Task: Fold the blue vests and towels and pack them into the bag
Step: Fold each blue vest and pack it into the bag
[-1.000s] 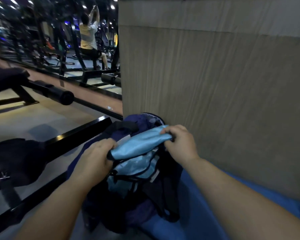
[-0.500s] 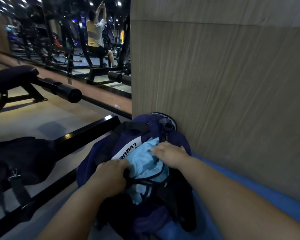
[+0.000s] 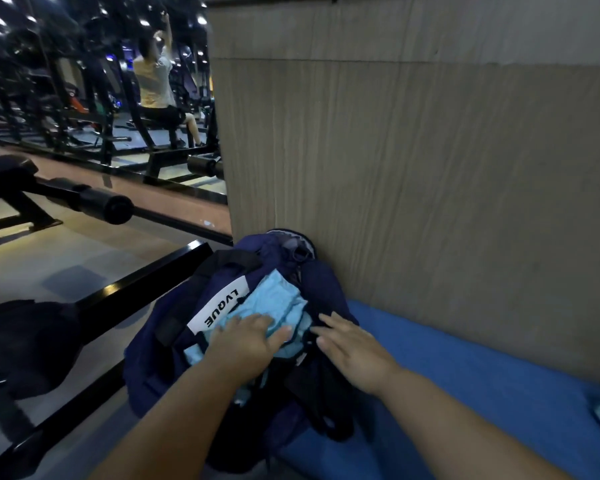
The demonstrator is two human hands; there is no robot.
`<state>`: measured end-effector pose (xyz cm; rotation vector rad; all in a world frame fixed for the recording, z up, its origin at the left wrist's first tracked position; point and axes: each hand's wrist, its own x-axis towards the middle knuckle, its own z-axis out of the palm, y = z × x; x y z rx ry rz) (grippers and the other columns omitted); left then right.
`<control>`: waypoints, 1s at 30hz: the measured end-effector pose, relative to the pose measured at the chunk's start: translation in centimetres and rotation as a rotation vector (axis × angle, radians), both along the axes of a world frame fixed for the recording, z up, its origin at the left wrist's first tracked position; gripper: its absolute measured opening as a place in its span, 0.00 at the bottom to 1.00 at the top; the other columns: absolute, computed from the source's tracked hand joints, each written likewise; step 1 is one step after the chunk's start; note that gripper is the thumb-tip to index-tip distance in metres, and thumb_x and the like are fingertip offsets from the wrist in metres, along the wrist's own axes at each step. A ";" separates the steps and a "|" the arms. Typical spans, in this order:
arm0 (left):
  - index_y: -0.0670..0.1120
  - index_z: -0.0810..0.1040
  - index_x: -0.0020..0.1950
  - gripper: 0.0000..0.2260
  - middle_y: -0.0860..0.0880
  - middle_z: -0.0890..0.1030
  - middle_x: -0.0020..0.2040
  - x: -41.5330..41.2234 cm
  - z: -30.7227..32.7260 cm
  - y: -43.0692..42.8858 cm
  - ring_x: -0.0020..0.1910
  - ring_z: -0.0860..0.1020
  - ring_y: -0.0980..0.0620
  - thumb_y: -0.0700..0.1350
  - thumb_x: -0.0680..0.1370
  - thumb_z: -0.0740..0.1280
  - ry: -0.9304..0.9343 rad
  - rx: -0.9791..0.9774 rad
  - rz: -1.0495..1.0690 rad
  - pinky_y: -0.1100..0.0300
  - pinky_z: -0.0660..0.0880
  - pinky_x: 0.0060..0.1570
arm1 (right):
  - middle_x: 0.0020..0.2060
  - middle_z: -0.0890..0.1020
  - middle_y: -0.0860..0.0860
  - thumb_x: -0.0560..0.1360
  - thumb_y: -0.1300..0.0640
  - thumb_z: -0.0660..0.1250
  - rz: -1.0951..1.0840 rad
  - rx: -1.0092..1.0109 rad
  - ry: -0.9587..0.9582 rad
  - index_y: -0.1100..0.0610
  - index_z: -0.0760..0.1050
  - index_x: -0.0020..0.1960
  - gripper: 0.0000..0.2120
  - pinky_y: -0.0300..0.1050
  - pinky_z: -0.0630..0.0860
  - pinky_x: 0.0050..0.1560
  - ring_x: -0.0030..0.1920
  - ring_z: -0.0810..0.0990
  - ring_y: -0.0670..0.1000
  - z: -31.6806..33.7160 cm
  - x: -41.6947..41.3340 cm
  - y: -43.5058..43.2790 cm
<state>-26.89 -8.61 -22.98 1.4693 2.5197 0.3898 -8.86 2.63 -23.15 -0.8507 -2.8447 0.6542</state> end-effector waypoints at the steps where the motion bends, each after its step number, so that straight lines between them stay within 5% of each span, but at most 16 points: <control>1: 0.55 0.65 0.74 0.30 0.52 0.66 0.75 1.5 0.4 0.6 0.76 0.60 0.48 0.69 0.78 0.47 0.032 0.060 0.009 0.47 0.55 0.74 | 0.78 0.55 0.44 0.72 0.29 0.37 -0.005 -0.005 0.024 0.48 0.61 0.77 0.41 0.40 0.44 0.74 0.78 0.46 0.44 -0.2 1.2 0.0; 3: 0.52 0.71 0.70 0.36 0.51 0.74 0.69 5.5 1.0 1.6 0.70 0.68 0.49 0.71 0.75 0.42 0.093 0.247 -0.081 0.49 0.62 0.70 | 0.77 0.60 0.45 0.68 0.25 0.36 -0.060 -0.020 0.049 0.48 0.64 0.75 0.46 0.47 0.49 0.77 0.78 0.49 0.46 -0.4 3.7 0.1; 6: 0.52 0.76 0.63 0.34 0.51 0.80 0.59 12.5 0.3 3.3 0.61 0.75 0.49 0.69 0.73 0.42 -0.103 0.379 -0.326 0.52 0.69 0.61 | 0.71 0.71 0.49 0.78 0.37 0.50 -0.203 -0.090 0.089 0.47 0.70 0.69 0.25 0.52 0.56 0.76 0.77 0.58 0.50 -1.3 8.9 0.8; 8: 0.55 0.75 0.61 0.30 0.52 0.81 0.56 17.2 -1.2 4.6 0.58 0.76 0.49 0.68 0.73 0.44 -0.256 0.336 -0.398 0.50 0.72 0.58 | 0.64 0.76 0.49 0.73 0.39 0.50 -0.316 -0.102 0.078 0.44 0.73 0.63 0.24 0.53 0.60 0.75 0.74 0.64 0.52 -2.1 13.5 1.2; 12: 0.55 0.70 0.71 0.32 0.51 0.77 0.66 25.9 -4.3 6.5 0.66 0.72 0.49 0.69 0.75 0.46 -0.426 0.164 -0.567 0.52 0.68 0.66 | 0.66 0.74 0.52 0.75 0.47 0.57 -0.530 -0.074 0.009 0.47 0.70 0.69 0.23 0.51 0.63 0.72 0.71 0.68 0.52 -3.0 23.9 0.7; 16: 0.58 0.65 0.74 0.21 0.52 0.72 0.71 33.0 -4.6 7.7 0.70 0.67 0.48 0.61 0.82 0.50 -0.271 0.021 -0.751 0.52 0.62 0.69 | 0.70 0.71 0.55 0.78 0.58 0.62 -0.739 0.023 0.011 0.54 0.67 0.73 0.23 0.44 0.64 0.70 0.70 0.69 0.54 -2.9 32.4 -0.7; 19: 0.59 0.66 0.73 0.20 0.53 0.74 0.69 36.7 -4.1 8.6 0.69 0.68 0.48 0.60 0.82 0.52 -0.284 -0.007 -0.767 0.52 0.62 0.69 | 0.66 0.74 0.57 0.77 0.59 0.65 -0.811 0.185 0.044 0.56 0.70 0.71 0.23 0.46 0.63 0.68 0.68 0.70 0.57 -2.3 35.8 -1.5; 26: 0.56 0.70 0.70 0.19 0.54 0.73 0.69 40.6 -5.2 9.7 0.68 0.70 0.54 0.59 0.82 0.56 -0.736 -0.061 -0.691 0.61 0.65 0.66 | 0.58 0.79 0.56 0.61 0.58 0.76 -1.079 0.612 -0.116 0.52 0.79 0.61 0.28 0.58 0.71 0.53 0.57 0.76 0.62 -0.5 39.2 -1.8; 30: 0.61 0.72 0.64 0.15 0.60 0.78 0.61 40.0 -5.3 9.1 0.64 0.72 0.59 0.61 0.81 0.53 -0.882 -0.061 -0.609 0.59 0.65 0.65 | 0.63 0.75 0.55 0.76 0.59 0.63 -1.115 0.378 -0.176 0.51 0.65 0.72 0.25 0.49 0.73 0.56 0.58 0.77 0.57 0.1 40.1 -1.6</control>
